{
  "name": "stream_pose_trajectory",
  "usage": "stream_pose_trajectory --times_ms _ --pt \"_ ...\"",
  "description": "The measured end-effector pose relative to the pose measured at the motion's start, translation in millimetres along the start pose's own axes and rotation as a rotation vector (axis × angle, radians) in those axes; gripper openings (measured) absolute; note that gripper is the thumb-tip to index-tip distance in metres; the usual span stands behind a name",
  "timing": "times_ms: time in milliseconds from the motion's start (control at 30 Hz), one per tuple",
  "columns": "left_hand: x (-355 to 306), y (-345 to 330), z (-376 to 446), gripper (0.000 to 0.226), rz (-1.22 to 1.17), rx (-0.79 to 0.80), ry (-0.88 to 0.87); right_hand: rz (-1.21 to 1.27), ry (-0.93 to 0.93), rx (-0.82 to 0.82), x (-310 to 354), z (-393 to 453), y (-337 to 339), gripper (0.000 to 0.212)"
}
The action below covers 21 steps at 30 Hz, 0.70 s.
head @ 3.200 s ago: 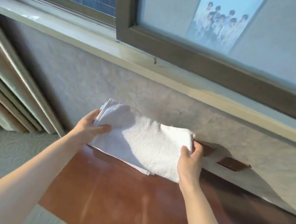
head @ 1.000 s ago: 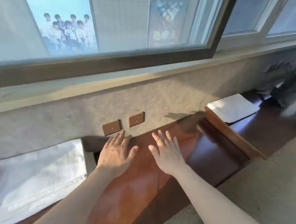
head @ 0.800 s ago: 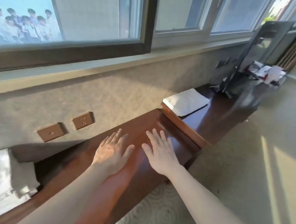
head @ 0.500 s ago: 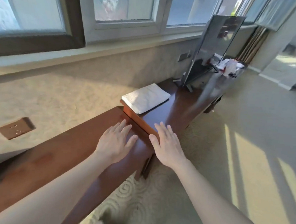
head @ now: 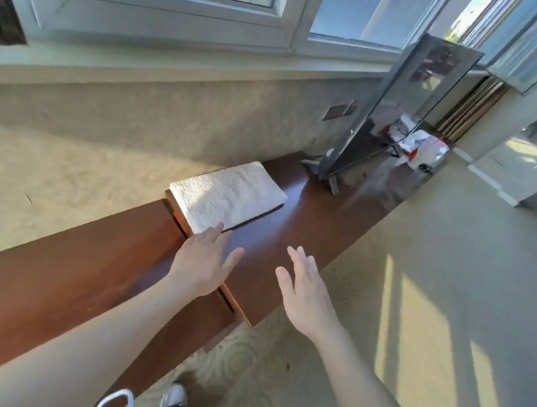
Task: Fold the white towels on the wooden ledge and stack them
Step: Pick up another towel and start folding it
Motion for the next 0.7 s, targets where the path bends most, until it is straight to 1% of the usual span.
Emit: stream_pose_trajectory --times_ms 133,233,333,400,533,600,700 --pt "5 -23 52 0.076 0.02 0.114 0.043 0.015 -0.088 0.058 -42 50 2 0.061" --pt "8 -26 80 0.074 0.055 0.127 0.081 0.009 -0.085 0.107 -51 89 3 0.062" --pt "14 -29 108 0.071 0.069 0.13 0.13 0.008 -0.034 0.149 -49 139 5 0.063" --pt "18 -34 125 0.068 0.071 0.148 0.17 -0.028 0.039 0.173 -45 172 8 0.063" --pt "25 -48 154 0.062 0.058 0.161 0.267 -0.104 0.265 0.2 -34 236 8 0.058" --pt "28 -50 169 0.058 0.072 0.124 0.311 -0.171 0.363 0.223 -34 269 -3 0.059" --pt "30 -55 184 0.059 0.112 0.071 0.389 -0.281 0.47 0.313 -42 315 -25 0.062"
Point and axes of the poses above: each hand's wrist, its own z-axis towards the middle knuckle, its own y-axis out of the back of the hand, x = y × z, the point moved 4 cm from there along z, towards the middle knuckle, and after that the axes turned 2 degrees about x, right-handed, at the moved point
